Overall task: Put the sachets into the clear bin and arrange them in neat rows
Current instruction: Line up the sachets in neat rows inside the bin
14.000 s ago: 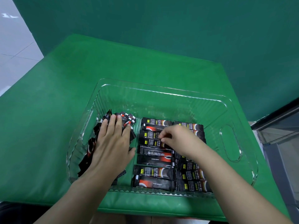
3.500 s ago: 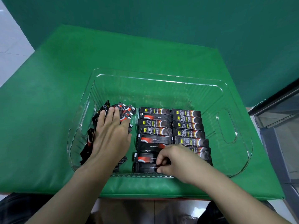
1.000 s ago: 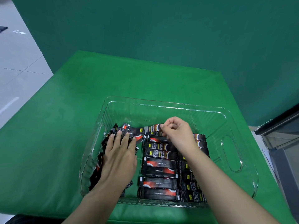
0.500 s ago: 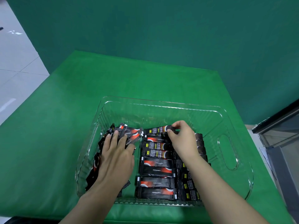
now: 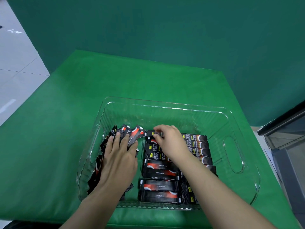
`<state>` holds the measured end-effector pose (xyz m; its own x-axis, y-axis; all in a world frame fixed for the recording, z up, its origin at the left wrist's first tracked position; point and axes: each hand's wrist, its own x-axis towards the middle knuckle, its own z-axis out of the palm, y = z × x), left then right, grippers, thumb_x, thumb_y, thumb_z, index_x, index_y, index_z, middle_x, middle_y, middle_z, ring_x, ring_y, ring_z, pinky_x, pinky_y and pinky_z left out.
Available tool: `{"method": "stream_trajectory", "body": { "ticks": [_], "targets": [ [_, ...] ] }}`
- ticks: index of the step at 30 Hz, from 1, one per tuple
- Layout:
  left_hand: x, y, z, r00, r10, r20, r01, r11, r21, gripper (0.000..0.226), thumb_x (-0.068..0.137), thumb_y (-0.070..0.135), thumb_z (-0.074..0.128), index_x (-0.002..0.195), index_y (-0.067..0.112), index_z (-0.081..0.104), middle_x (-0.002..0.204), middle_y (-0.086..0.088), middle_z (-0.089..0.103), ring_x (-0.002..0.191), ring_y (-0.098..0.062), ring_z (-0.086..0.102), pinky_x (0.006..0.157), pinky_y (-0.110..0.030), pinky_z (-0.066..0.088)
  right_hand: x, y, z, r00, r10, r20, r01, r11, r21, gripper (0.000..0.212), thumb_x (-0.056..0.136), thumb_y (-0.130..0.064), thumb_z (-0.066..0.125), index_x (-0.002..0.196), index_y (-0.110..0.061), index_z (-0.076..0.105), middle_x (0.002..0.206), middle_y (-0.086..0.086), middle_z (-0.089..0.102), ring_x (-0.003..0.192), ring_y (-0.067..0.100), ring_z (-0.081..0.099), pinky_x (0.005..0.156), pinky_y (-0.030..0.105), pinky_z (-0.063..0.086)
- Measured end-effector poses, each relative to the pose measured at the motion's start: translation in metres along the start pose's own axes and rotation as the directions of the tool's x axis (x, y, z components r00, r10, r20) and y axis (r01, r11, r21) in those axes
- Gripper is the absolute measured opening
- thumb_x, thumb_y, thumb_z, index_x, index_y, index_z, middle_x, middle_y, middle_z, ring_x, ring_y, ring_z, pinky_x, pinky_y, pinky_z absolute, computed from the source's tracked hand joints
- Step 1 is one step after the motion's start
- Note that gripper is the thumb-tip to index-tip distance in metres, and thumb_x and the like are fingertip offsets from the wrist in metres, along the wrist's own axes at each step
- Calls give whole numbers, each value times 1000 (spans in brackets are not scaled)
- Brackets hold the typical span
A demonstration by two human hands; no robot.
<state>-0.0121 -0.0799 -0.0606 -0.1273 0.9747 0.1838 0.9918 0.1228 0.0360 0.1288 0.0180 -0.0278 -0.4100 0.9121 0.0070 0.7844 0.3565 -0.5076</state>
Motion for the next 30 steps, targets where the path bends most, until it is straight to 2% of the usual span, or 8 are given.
{"method": "stream_trajectory", "body": {
  "ticks": [7,10,13,17,22,24,28,30],
  "targets": [
    [-1,-1,0,1000,3,-9,-3,1000,-12,63,56,22,85,116,9,69,123,-21,62,117,-42,56,106,-50,23,19,-33,19,987,-1,159,-16,994,104,40,95,-25,54,132,-12,48,125,8,60,114,25,55,94,33,44],
    [-1,-1,0,1000,10,-14,-10,1000,-10,62,56,21,85,115,8,69,124,-22,61,116,-43,56,105,-50,23,22,-37,21,989,89,117,-117,960,254,23,94,-22,55,115,-13,55,104,0,64,93,18,58,74,23,41],
    [-1,-1,-1,1000,12,-10,-12,1000,-12,60,56,20,84,113,9,70,125,-21,61,116,-43,56,105,-50,22,25,-37,23,986,131,99,-158,922,354,6,92,-20,58,96,-17,54,82,-7,55,80,12,53,66,23,38],
    [-1,-1,-1,1000,14,-8,-14,1000,-22,60,57,21,84,114,8,69,127,-22,59,117,-43,55,105,-50,23,26,-35,18,984,109,143,-162,881,444,19,89,-17,64,78,-23,49,68,-7,49,63,10,46,55,20,36],
    [-2,-1,-2,1000,10,-1,-10,1000,-27,65,59,24,84,120,10,66,130,-20,57,119,-42,54,106,-49,22,24,-27,8,971,46,236,-157,865,478,3,89,-20,65,87,-17,65,67,-4,54,53,5,41,55,23,34],
    [-1,-1,-3,1000,8,2,-8,999,-34,66,59,24,83,122,12,65,132,-20,56,120,-42,54,106,-49,21,22,-26,7,975,66,214,-163,864,476,10,89,-22,64,84,-15,69,62,-5,52,51,5,40,53,23,33],
    [-2,-1,-3,1000,12,11,-12,1000,-27,64,61,24,83,122,15,66,133,-22,54,120,-41,53,109,-48,20,20,-30,2,975,118,189,-209,782,588,15,94,-16,55,81,-14,62,50,-7,55,40,5,48,48,20,40],
    [-2,-1,-3,1000,19,14,-19,1000,-14,59,59,24,84,116,16,69,131,-22,56,119,-41,54,111,-50,24,18,-31,-3,972,134,191,-229,708,668,14,97,-14,50,86,-11,59,57,-4,61,41,7,53,43,18,41]
  ]
}}
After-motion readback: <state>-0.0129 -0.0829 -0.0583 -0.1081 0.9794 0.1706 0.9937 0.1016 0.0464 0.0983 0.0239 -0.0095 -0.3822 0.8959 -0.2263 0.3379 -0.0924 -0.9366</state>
